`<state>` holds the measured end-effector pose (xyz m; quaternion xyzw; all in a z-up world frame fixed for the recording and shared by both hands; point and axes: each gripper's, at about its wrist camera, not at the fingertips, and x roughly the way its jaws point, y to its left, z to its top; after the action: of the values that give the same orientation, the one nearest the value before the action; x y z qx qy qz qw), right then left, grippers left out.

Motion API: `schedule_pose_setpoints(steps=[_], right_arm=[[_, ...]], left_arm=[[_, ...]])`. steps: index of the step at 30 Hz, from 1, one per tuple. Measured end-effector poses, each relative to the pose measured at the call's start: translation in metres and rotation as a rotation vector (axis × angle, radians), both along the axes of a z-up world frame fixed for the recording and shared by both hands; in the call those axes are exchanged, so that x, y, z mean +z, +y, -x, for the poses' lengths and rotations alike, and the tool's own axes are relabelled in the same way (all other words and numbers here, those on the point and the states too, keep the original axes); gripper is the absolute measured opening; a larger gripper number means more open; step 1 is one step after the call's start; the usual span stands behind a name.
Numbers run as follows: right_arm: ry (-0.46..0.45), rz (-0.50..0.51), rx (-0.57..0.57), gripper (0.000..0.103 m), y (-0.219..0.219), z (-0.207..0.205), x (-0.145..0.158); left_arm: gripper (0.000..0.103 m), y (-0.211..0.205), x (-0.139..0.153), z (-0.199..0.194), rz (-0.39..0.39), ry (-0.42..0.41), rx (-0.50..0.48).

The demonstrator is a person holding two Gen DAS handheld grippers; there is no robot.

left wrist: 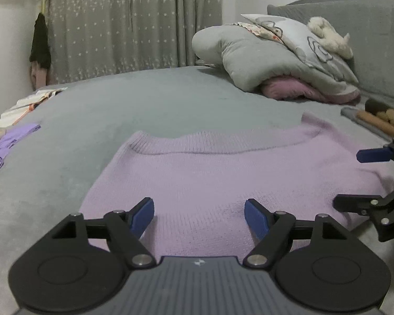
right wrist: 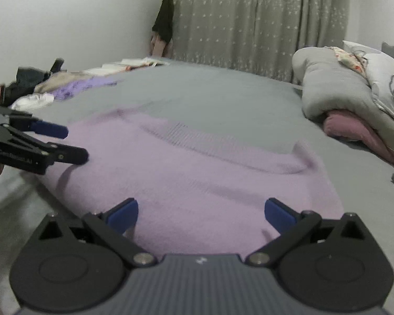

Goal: Fold clothes

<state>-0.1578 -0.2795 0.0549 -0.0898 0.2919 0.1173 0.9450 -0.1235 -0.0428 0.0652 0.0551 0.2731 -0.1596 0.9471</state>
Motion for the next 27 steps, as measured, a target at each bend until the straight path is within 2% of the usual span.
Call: schedule_pose_setpoints(steps=[4, 7, 14, 17, 20, 23, 27], right_arm=[[0.068, -0.093, -0.025, 0.103, -0.015, -0.014, -0.01], [0.07, -0.087, -0.016, 0.103, -0.02, -0.015, -0.012], [0.076, -0.117, -0.015, 0.103, -0.029, -0.021, -0.016], [0.081, -0.118, -0.024, 0.103, -0.028, -0.019, -0.011], [0.084, -0.128, -0.083, 0.103, -0.034, -0.011, 0.005], [0.066, -0.21, -0.177, 0.103, -0.058, 0.004, 0.021], [0.131, -0.441, -0.324, 0.103, -0.113, 0.02, 0.026]], left_arm=[[0.087, 0.007, -0.009, -0.004, 0.03, 0.029, 0.011], [0.09, 0.015, -0.013, -0.008, 0.076, 0.056, 0.011], [0.094, 0.013, -0.017, -0.012, 0.087, 0.052, -0.008], [0.093, 0.021, -0.005, -0.017, 0.131, 0.099, -0.01], [0.093, 0.044, 0.015, -0.01, 0.215, 0.101, 0.04], [0.093, 0.066, 0.027, -0.005, 0.292, 0.117, 0.091], [0.093, 0.109, 0.025, 0.003, 0.437, 0.222, 0.205]])
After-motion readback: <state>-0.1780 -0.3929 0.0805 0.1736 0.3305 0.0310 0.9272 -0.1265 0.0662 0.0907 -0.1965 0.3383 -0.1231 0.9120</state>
